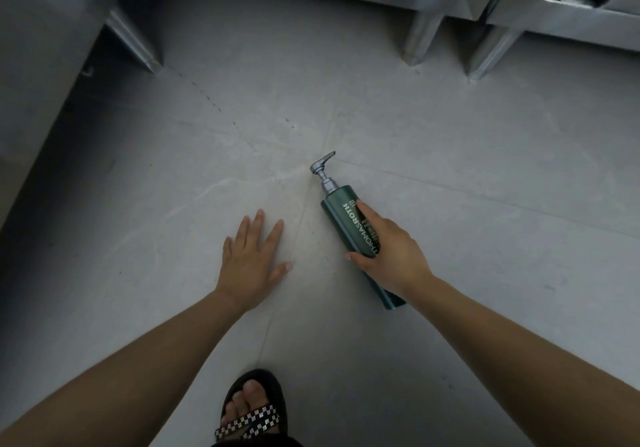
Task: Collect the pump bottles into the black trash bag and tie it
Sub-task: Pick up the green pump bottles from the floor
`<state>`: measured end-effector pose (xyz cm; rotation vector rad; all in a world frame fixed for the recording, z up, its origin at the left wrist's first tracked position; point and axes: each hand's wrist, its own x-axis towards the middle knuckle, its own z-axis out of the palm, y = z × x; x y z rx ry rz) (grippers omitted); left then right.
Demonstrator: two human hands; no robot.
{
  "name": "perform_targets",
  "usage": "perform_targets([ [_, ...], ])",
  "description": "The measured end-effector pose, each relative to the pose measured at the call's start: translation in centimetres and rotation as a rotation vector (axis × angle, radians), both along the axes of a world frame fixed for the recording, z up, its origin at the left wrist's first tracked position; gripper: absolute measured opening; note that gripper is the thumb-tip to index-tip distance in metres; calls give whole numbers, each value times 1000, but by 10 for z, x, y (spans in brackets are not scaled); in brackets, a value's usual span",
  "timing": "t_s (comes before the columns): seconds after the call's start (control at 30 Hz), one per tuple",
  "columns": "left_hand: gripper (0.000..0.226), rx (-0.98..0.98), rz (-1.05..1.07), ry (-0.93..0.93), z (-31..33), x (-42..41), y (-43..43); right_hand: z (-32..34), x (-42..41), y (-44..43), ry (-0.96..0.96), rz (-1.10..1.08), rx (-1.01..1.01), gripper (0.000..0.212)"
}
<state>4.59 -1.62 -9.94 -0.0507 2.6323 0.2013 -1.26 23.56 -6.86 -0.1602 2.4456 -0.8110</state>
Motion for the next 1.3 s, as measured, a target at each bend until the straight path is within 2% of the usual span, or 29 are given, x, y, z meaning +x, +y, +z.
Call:
perform_targets([
  [0.1,71,-19,-20,-83,9,-3,-2,11,-5,1,-48,-59,-138,87],
  [0.2,66,-57,-17,-196,60,-20,-11,64,-12,3,-41,-86,-224,87],
  [0.33,64,-2,71,-61,179,-39,-15,174,-20,7,5,-124,-261,89],
  [0.47,60,101,115,21,350,-43,-16,333,-24,12,9,-167,-264,88],
  [0.6,53,257,218,22,536,-45,-23,516,-12,20,-11,-184,-308,87],
  [0.7,48,308,284,120,671,-35,-26,642,3,29,24,-167,-318,85],
  [0.87,46,322,265,263,830,-8,1,783,10,42,114,-153,-378,78],
  [1.0,52,253,170,399,912,15,48,850,11,48,195,-26,-421,81],
  [1.1,66,192,167,476,951,41,86,884,22,64,254,38,-494,82],
  [1.3,72,92,405,487,962,122,148,910,42,94,224,237,-572,75],
])
